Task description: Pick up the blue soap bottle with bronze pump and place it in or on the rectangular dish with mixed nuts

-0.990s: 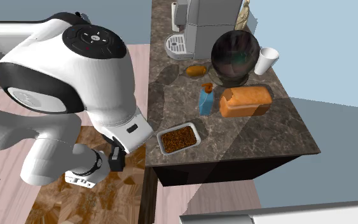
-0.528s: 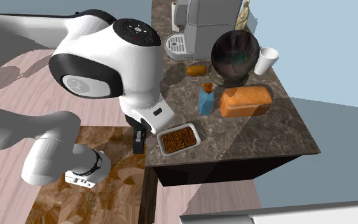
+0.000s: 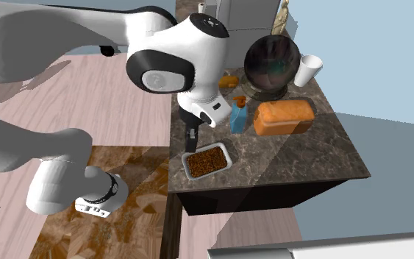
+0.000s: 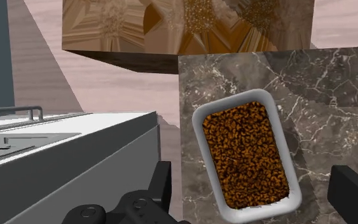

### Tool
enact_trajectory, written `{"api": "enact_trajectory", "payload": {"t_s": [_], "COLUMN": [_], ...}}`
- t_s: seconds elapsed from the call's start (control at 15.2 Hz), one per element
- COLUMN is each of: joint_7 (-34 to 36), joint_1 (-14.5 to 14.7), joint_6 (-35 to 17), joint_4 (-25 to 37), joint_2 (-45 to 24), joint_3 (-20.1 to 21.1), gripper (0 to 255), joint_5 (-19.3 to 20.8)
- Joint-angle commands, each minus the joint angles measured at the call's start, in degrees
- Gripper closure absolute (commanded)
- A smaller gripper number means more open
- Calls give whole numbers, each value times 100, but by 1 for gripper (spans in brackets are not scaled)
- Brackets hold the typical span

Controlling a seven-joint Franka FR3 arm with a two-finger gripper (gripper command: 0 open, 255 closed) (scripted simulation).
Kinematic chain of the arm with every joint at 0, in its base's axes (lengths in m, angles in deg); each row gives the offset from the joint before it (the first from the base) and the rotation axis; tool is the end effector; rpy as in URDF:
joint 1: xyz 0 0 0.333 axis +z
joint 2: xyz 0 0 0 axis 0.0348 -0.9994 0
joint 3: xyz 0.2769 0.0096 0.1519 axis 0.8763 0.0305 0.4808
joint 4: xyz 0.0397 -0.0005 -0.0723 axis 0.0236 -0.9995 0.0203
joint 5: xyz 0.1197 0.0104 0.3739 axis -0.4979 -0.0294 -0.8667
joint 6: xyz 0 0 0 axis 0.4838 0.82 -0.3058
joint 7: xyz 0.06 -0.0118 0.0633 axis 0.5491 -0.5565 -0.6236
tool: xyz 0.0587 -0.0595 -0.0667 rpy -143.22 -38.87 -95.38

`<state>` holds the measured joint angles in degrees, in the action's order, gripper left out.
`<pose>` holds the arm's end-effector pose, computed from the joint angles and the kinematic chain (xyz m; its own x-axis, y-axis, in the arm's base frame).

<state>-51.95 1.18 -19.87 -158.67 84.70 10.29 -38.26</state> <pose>0.3991 0.0974 0.5201 0.9822 0.0473 -0.1820 0.0553 -0.9977 0.0395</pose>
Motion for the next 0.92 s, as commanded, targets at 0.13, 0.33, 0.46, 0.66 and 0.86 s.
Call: {"api": "enact_trajectory", "payload": {"t_s": [0.13, 0.33, 0.46, 0.66, 0.86], "joint_7": [421, 724, 926, 1229, 1524], "joint_1": [106, 185, 246, 354, 492], "joint_6": [-248, -362, -412, -444, -417], "joint_4": [526, 1006, 1362, 1955, 2628], "joint_2": [-779, -1376, -1787, -2423, -3085], "joint_3": [288, 472, 581, 723, 832], "gripper": [0, 0, 0, 0, 0], "joint_5": [-94, -94, -66, 15, 133]}}
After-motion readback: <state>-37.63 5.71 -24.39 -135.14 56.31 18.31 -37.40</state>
